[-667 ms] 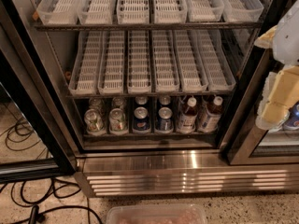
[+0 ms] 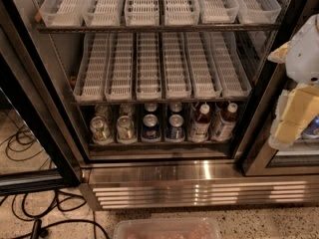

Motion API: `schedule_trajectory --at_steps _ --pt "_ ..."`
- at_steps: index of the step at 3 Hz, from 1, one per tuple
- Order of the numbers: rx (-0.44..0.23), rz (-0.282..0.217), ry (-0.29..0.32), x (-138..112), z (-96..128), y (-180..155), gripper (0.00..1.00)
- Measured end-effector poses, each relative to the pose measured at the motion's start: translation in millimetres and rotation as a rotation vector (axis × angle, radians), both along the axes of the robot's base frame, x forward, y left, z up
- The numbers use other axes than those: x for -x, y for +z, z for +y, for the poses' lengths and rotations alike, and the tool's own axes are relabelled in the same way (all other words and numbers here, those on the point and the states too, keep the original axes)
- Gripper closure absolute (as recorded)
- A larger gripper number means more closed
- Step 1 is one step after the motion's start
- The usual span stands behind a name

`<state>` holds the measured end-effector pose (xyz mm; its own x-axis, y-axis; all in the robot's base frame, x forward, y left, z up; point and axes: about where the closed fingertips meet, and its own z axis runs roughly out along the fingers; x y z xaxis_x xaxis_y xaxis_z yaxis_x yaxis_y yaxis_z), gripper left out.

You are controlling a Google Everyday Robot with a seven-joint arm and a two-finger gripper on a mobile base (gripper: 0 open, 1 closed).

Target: Pick pepsi can from bottom shelf of fridge

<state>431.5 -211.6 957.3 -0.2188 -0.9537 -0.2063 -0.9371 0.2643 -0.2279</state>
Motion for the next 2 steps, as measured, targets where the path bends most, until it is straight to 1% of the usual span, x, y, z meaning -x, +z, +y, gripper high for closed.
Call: schedule_trajectory --at_steps 1,2 --pt "-0.044 0.012 0.002 15 17 -41 0.00" --pt "-0.101 0.012 0.040 27 40 -101 0.00"
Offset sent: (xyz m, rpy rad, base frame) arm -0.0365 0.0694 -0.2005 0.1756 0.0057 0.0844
